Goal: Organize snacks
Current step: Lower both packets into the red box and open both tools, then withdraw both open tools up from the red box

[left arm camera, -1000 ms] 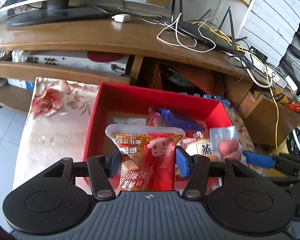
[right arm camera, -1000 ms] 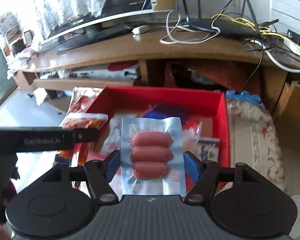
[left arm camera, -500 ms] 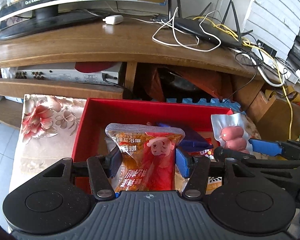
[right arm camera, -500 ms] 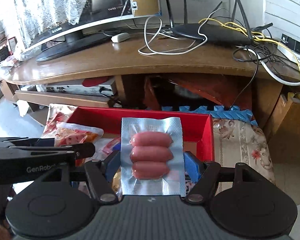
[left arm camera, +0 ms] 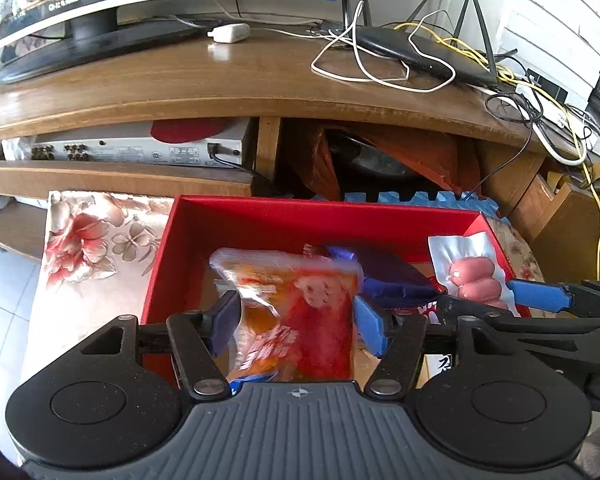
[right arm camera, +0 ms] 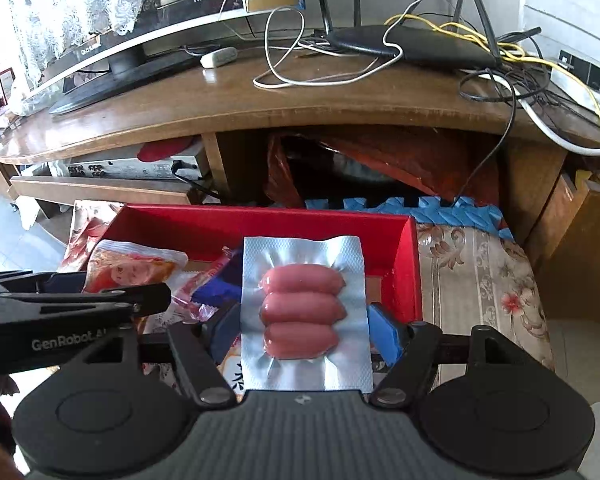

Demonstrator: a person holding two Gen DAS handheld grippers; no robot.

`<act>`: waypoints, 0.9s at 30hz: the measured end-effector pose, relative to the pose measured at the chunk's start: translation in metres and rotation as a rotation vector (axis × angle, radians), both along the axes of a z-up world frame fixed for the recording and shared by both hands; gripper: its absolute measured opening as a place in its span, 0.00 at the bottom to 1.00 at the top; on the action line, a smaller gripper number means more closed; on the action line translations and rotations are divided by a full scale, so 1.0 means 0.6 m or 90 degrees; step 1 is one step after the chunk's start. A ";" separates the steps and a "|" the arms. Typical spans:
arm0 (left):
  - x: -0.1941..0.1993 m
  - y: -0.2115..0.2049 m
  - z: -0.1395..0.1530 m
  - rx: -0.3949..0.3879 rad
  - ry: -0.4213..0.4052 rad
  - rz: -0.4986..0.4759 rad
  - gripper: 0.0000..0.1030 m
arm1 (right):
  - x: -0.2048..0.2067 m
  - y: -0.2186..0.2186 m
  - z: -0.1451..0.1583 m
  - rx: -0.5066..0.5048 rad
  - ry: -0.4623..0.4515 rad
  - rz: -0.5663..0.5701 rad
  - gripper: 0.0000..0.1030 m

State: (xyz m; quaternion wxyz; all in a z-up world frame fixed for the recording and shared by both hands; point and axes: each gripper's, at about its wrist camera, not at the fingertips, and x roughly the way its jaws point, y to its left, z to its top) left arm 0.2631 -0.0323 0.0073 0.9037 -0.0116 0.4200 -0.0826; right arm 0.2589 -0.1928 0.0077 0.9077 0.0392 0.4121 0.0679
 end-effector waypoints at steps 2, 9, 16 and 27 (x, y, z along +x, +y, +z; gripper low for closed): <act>-0.001 0.000 0.001 0.002 -0.001 0.004 0.69 | -0.001 0.000 0.000 -0.002 -0.001 0.000 0.72; -0.014 0.010 0.012 -0.006 -0.007 0.022 0.82 | -0.013 -0.003 0.017 0.004 -0.018 -0.011 0.75; -0.077 0.018 0.031 0.000 -0.031 0.027 0.94 | -0.069 -0.006 0.042 0.016 -0.027 -0.014 0.76; -0.194 0.027 0.035 0.022 -0.067 0.035 1.00 | -0.198 -0.002 0.048 0.047 -0.012 -0.021 0.80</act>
